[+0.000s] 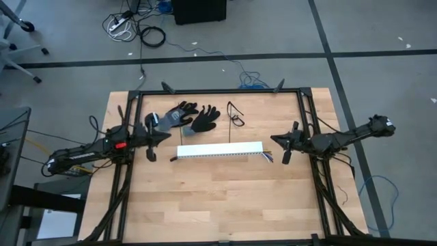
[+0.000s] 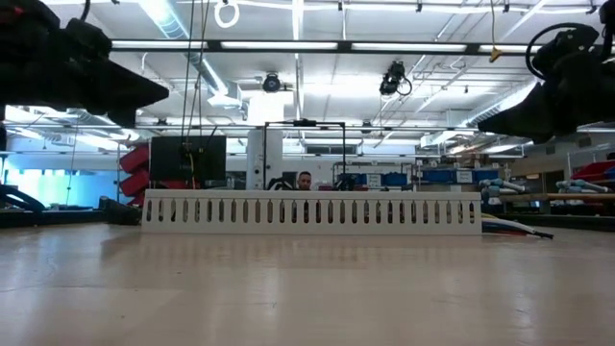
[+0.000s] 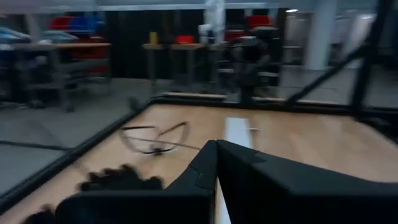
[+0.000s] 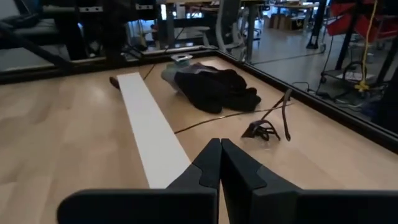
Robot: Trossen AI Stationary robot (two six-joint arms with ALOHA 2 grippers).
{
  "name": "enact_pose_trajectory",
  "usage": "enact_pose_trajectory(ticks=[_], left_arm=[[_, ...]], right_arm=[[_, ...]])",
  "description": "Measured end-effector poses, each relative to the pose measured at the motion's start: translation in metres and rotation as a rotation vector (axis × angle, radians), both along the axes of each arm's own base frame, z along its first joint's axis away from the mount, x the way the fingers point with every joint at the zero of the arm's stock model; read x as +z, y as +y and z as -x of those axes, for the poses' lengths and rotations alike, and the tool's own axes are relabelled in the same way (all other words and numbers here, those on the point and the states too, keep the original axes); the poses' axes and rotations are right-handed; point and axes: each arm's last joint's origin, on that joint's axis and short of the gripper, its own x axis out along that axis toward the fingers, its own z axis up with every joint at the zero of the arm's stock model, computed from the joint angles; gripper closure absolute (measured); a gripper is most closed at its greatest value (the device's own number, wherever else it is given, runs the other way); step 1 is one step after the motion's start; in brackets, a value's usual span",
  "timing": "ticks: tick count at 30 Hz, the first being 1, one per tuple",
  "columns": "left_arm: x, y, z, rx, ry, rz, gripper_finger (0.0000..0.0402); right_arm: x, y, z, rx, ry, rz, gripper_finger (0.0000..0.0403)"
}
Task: Ziptie cables
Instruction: Return to Home Position
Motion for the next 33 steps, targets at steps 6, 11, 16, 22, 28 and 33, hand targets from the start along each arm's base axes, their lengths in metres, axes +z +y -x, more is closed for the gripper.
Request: enact_pose_trajectory(ticks=[6,11,16,22,28,33], left_arm=[[0.003,-0.003,0.000,-0.112,-0.027,-0.016,0.0401],[0.003,-0.002,0.000,-0.063,-0.027,-0.015,0.0401],[0.003,-0.002,0.000,-0.087,-0.026,-0.016,0.0401],[0.001,-0.004,0.000,-0.126,-0.009,-0.021,0.0401],[-0.001,-0.004,-0.001,-0.126,0.008,-0.017,0.0401],[-0.001,-0.003,-0.001,-0.090,0.012,-0.011,0.0401]], right_arm=[[0.002,-0.002,-0.001,0.057,-0.015,-0.010,0.0398],[0.003,-0.011,-0.001,0.038,-0.025,0.004,0.0399],[0.002,-0.017,-0.002,0.096,-0.019,-0.026,0.0399],[0.001,-0.021,-0.003,0.112,-0.008,-0.041,0.0399],[0.000,-0.021,-0.003,0.115,0.004,-0.042,0.0399],[0.000,-0.020,-0.003,0.109,-0.038,-0.163,0.0399]])
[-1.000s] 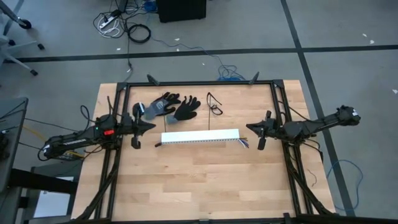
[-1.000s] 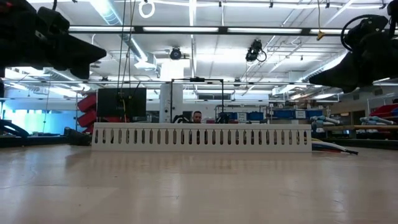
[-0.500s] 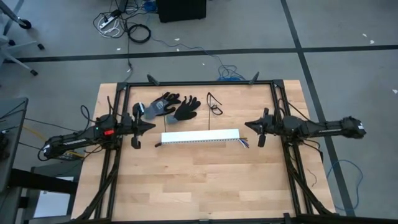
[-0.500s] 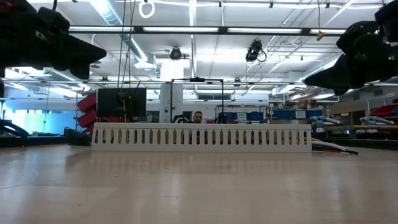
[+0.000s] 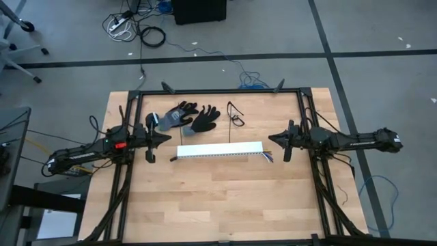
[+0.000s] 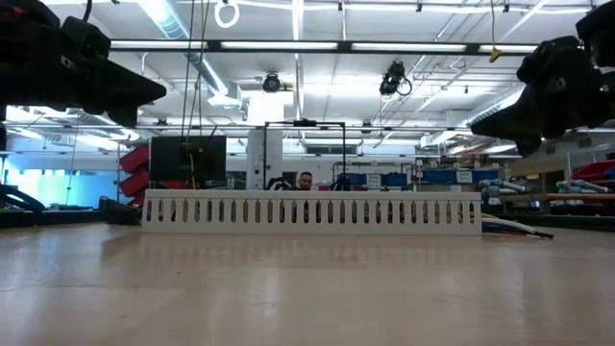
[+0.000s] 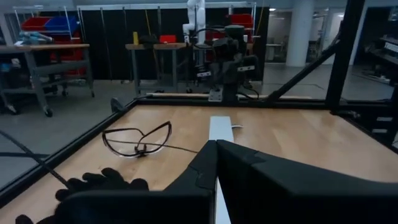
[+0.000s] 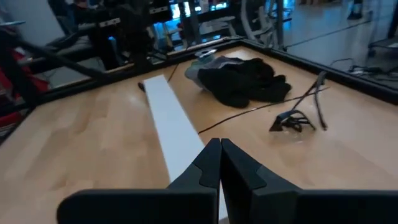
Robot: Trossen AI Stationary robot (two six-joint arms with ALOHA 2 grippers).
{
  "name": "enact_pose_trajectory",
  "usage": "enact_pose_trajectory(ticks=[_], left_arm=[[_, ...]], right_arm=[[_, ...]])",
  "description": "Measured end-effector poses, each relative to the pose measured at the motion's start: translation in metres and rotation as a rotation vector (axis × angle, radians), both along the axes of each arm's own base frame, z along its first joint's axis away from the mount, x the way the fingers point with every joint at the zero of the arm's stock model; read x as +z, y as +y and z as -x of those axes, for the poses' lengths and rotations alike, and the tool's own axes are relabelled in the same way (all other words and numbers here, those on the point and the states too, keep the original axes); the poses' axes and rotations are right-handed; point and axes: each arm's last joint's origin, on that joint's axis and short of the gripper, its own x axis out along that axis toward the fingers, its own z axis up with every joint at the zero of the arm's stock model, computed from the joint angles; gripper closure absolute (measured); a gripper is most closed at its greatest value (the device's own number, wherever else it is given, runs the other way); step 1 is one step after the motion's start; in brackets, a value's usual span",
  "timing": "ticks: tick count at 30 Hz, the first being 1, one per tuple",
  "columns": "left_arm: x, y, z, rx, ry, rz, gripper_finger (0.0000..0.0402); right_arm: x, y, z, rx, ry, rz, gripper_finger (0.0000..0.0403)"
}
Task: Ziptie cables
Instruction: Return to Home Position
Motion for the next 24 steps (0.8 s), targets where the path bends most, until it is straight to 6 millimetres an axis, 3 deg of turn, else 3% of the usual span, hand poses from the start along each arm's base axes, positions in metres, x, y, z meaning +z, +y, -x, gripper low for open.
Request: enact_pose_trajectory(ticks=[24], left_arm=[[0.0028,0.0000,0.0001,-0.002,-0.038,0.074,0.0401]], right_arm=[[0.0035,0.0011,-0.0005,0.020,-0.036,-0.026,0.0399]])
